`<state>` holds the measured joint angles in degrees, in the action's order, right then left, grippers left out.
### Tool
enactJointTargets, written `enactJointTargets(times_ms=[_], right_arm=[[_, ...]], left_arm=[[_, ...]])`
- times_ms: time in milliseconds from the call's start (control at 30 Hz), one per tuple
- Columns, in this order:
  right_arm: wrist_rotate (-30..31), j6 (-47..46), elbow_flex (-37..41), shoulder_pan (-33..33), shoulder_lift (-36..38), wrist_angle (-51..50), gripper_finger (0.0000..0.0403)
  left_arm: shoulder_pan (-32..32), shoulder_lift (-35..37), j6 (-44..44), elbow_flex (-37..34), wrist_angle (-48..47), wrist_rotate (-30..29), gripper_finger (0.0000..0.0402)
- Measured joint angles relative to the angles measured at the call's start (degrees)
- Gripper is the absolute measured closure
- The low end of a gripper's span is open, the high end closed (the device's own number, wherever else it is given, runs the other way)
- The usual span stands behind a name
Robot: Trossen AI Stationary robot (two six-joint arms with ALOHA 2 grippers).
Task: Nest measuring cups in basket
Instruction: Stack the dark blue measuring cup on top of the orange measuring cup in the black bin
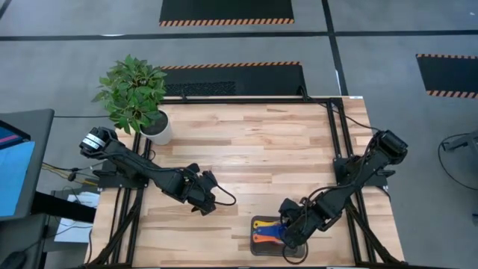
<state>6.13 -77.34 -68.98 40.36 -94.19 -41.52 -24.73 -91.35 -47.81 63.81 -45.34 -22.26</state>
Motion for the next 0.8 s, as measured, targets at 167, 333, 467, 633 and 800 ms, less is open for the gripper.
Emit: enactJointTargets(times_ms=[167,333,467,633,800], right_arm=[[-0.24,0.0,0.01,-0.02,0.02,-0.11,0.0379],[-0.24,-0.02,0.01,-0.02,0.02,-0.09,0.0364],[-0.26,-0.02,0.01,-0.02,0.02,-0.04,0.0343],[-0.28,1.41,0.01,-0.09,0.02,0.2,0.0336],[-0.28,2.91,0.01,-0.46,0.02,0.2,0.0335]], left_arm=[[0.0,0.0,0.0,0.0,0.0,-0.36,0.0391],[0.02,0.0,0.0,0.0,0.02,-0.62,0.0391],[0.02,0.0,0.0,0.0,0.02,-0.62,0.0391],[0.02,0.0,-0.02,0.0,0.04,-0.7,0.0391],[0.02,0.0,-0.02,0.0,0.04,-0.7,0.0391]])
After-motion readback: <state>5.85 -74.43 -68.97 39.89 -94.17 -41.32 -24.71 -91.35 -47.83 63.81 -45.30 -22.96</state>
